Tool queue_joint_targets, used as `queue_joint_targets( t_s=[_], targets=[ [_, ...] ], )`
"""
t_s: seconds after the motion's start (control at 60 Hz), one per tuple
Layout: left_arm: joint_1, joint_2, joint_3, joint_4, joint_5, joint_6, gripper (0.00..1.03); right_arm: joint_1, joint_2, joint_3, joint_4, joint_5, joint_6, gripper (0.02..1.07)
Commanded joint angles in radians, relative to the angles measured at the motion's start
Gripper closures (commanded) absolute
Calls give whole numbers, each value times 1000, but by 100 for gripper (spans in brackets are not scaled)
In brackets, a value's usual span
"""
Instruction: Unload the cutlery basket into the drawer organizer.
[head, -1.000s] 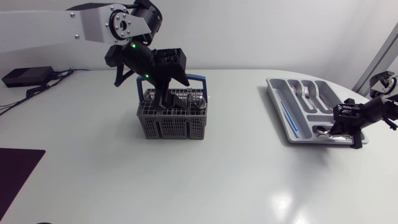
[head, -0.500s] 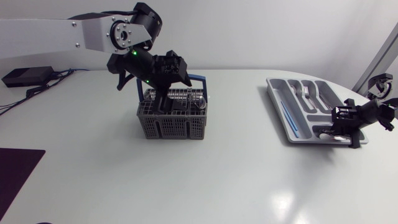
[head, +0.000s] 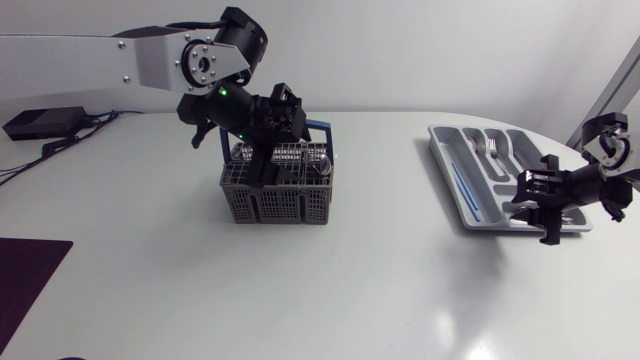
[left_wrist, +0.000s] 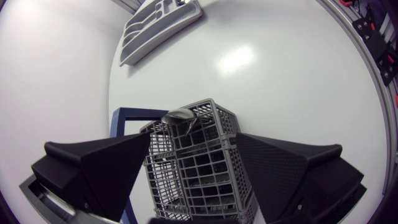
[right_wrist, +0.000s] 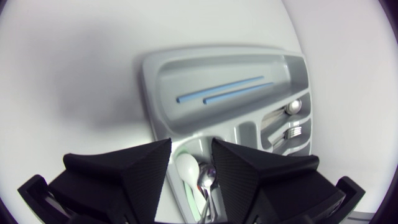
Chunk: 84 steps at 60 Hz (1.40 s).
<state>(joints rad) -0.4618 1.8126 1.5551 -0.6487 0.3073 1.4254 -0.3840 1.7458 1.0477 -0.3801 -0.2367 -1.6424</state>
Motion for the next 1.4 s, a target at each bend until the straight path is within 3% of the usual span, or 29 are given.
queue_joint_targets(
  t_s=[0.0, 0.15, 0.267, 0.35, 0.4, 0.633, 0.717, 0.817, 0.933, 1.383],
  targets=[
    [-18, -24, -29, 21, -25, 49, 12, 56, -58, -94, 37, -19, 72, 54],
    [-32, -21, -44, 41, -54, 67, 23, 135, -134, -172, 67, -41, 159, 54],
    [-37, -15, -50, 60, -68, 78, 39, 195, -197, -222, 89, -53, 230, 54],
    [-38, -7, -50, 67, -77, 83, 40, 238, -230, -242, 98, -55, 277, 54],
    [-38, -2, -52, 73, -83, 86, 47, 266, -259, -256, 102, -62, 311, 54],
    [-40, 25, -56, 100, -91, 90, 48, 378, -353, -295, 115, -92, 446, 54],
    [-43, 36, -59, 109, -96, 93, 57, 413, -373, -310, 135, -92, 489, 54],
    [-44, 47, -58, 116, -96, 95, 58, 441, -378, -313, 145, -105, 536, 54],
    [-49, 59, -59, 123, -96, 96, 66, 470, -378, -316, 172, -108, 582, 54],
    [-46, 85, -52, 139, -100, 116, 75, 556, -376, -330, 230, -108, 668, 54]
  ],
)
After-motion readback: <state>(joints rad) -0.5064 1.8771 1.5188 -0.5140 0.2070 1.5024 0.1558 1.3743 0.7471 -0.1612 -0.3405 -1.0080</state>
